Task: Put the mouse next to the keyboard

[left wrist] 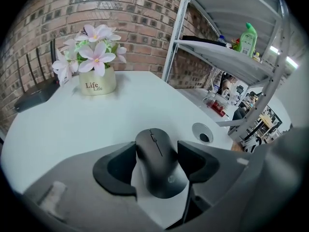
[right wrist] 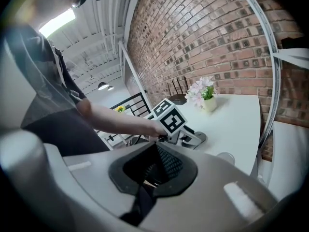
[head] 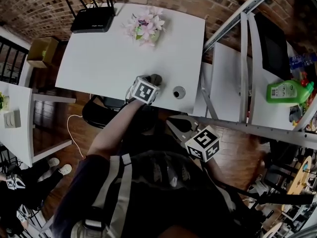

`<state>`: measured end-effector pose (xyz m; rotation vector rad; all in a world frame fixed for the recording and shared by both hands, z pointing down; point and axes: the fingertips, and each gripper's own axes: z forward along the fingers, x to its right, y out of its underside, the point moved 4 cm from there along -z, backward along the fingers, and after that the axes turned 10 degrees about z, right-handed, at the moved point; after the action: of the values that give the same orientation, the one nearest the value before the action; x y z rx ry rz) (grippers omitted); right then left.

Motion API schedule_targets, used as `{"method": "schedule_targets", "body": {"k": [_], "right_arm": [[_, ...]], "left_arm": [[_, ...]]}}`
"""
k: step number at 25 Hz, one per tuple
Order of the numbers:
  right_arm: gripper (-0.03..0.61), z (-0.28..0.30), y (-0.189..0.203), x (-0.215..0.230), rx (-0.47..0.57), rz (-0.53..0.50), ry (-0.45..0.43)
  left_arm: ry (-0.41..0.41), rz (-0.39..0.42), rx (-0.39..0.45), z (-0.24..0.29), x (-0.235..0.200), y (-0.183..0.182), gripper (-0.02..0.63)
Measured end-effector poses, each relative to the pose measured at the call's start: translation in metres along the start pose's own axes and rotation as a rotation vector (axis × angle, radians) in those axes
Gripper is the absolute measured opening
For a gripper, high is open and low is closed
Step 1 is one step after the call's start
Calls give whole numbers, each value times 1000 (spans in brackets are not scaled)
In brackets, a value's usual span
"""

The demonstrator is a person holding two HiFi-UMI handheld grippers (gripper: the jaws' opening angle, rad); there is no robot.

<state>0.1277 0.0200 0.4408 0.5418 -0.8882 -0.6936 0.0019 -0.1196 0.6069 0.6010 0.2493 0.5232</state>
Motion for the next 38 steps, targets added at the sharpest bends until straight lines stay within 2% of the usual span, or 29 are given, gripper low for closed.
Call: {"method": "schedule_targets", "body": {"k": [13, 18, 22, 29, 31, 34, 38], "right_arm": [[5, 10, -1, -9, -16, -7, -25], [5, 9, 3, -8, -15, 2, -15], [5, 17, 0, -14, -34, -1, -36], [5, 33, -5, -22, -65, -21, -68], [5, 36, -7, -23, -74, -26, -74], [5, 41, -9, -25, -81, -31, -79], [5, 46, -12, -24, -85, -24, -72]], "left_arm": [[-32, -18, 6, -17, -20, 16, 278], [1, -41, 17, -11, -18, 23, 278], [-28, -47, 35, -20, -33, 28, 278], [-31, -92, -2, -37, -53, 50, 278], [-55, -83, 16, -40, -62, 51, 278], [-97, -79, -18, -53, -75, 59, 278], [-103, -92, -18, -60, -87, 69, 278]]}}
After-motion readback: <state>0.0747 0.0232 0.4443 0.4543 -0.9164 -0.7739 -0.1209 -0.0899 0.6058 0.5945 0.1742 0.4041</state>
